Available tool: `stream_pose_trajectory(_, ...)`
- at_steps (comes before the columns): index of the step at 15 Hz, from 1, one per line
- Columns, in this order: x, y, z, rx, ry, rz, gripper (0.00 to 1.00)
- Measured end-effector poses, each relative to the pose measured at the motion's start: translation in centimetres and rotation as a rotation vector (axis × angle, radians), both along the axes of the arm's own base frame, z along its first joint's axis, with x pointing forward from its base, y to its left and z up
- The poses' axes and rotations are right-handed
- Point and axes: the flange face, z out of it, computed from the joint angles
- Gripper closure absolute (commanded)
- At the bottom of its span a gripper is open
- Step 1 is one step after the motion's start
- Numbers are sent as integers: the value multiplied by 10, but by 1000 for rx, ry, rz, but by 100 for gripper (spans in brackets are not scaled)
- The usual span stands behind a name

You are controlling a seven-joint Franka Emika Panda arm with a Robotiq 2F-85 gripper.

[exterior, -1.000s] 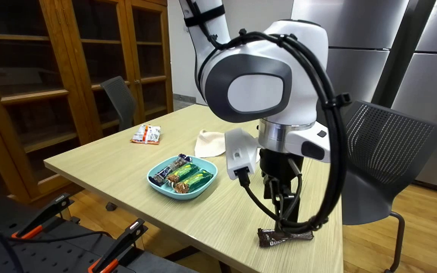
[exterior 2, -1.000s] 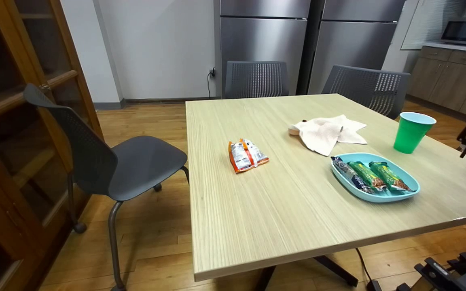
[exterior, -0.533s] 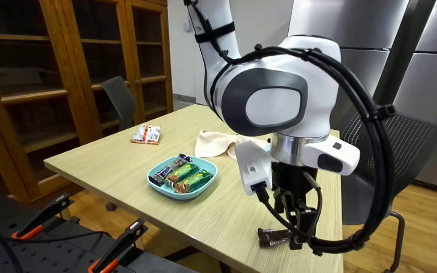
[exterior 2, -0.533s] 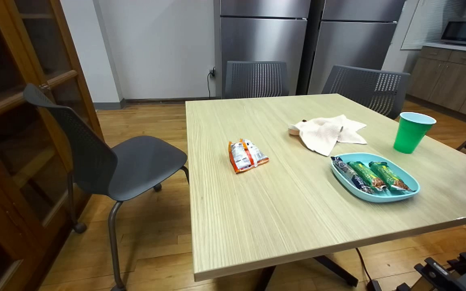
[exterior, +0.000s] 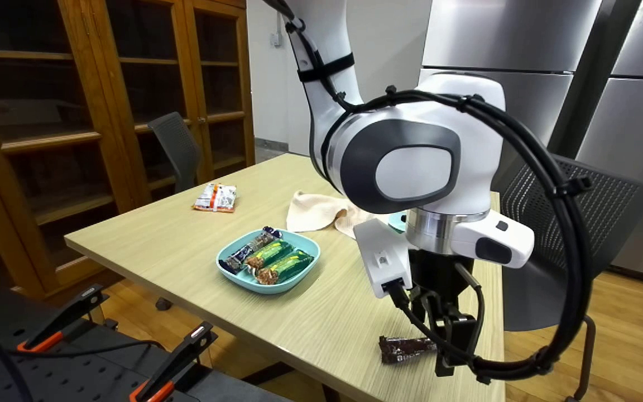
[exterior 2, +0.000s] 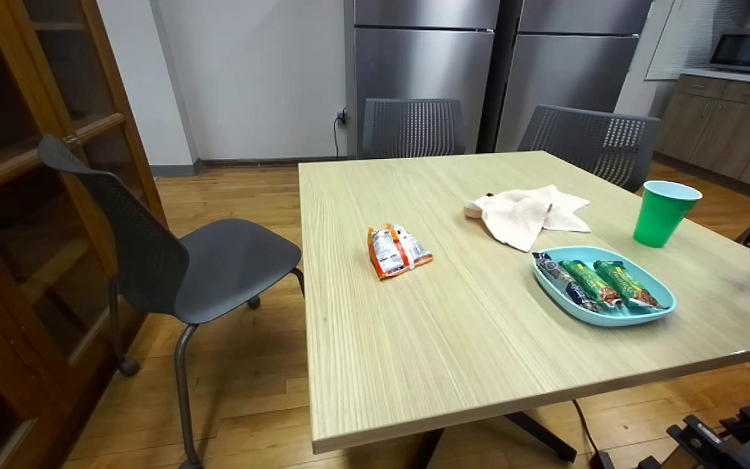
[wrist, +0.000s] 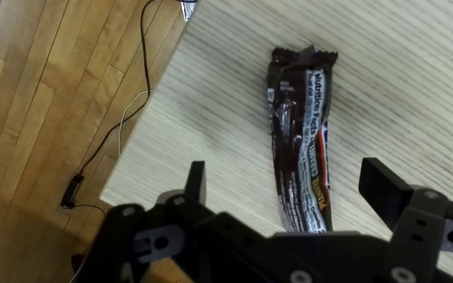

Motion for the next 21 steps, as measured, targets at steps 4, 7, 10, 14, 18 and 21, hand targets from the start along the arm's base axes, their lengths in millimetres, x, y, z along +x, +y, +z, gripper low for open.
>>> stream_pose_trajectory(4,2,-3,-5,-3,8,3,0)
stream_pose_trajectory(7,3,-4,-10,-2,15,5,0)
stream_pose_trajectory(10,4,-5,-14,-2,21,8,25)
stream_pose_trajectory(14,5,-6,-17,-4,25,9,51)
stream_pose_trajectory(18,11,-7,-15,-8,16,11,82)
stream_pose_trajectory(21,16,-5,-14,-8,10,18,100)
